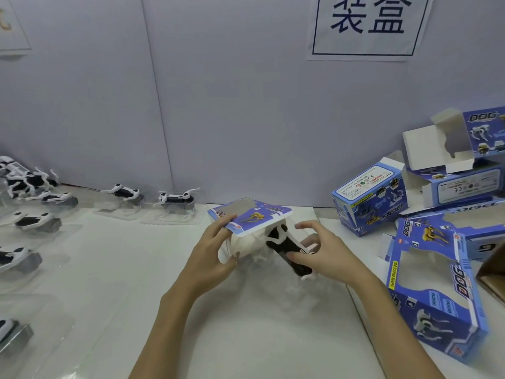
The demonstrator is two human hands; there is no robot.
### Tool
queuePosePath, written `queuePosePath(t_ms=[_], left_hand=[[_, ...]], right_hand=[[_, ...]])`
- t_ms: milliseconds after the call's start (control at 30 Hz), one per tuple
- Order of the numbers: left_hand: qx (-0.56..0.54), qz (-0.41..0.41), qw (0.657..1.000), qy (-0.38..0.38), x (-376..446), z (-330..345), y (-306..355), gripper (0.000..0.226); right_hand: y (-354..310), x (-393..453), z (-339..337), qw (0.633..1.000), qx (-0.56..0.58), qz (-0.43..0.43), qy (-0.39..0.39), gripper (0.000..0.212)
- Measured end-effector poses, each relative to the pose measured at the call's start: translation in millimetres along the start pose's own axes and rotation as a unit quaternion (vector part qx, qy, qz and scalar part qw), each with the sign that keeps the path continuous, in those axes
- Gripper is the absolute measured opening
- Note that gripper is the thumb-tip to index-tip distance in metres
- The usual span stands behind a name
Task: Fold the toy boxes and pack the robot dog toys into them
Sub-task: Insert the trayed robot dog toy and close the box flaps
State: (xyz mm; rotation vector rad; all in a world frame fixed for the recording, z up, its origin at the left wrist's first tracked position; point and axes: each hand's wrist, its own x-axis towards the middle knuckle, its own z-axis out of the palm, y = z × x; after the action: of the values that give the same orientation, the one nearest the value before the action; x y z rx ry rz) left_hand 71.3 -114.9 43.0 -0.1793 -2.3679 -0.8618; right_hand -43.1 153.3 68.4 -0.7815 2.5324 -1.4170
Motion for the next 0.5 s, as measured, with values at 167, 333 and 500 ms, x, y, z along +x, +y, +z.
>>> queuePosePath(t_ms=[167,333,500], left_hand=[[0.013,0.001,0.999,-0.053,-0.2,1.2,0.1,0.078],[0.032,0.009,0.996,-0.087,-1.8,1.6,2.9,0.071],[0.023,-0.019,0.996,-0.088,-3.2,5.1,13.9,0.050]], right_hand=[[4.7,0.0,-3.4,0.999,-0.042,0.011,0.031,0.069],[1.8,-0.4,-0.1,0.994,-0.089,0.025,0.063,0.067],[-3.2,-4.4,2.2,0.985,-0.151,0.019,0.081,0.063]])
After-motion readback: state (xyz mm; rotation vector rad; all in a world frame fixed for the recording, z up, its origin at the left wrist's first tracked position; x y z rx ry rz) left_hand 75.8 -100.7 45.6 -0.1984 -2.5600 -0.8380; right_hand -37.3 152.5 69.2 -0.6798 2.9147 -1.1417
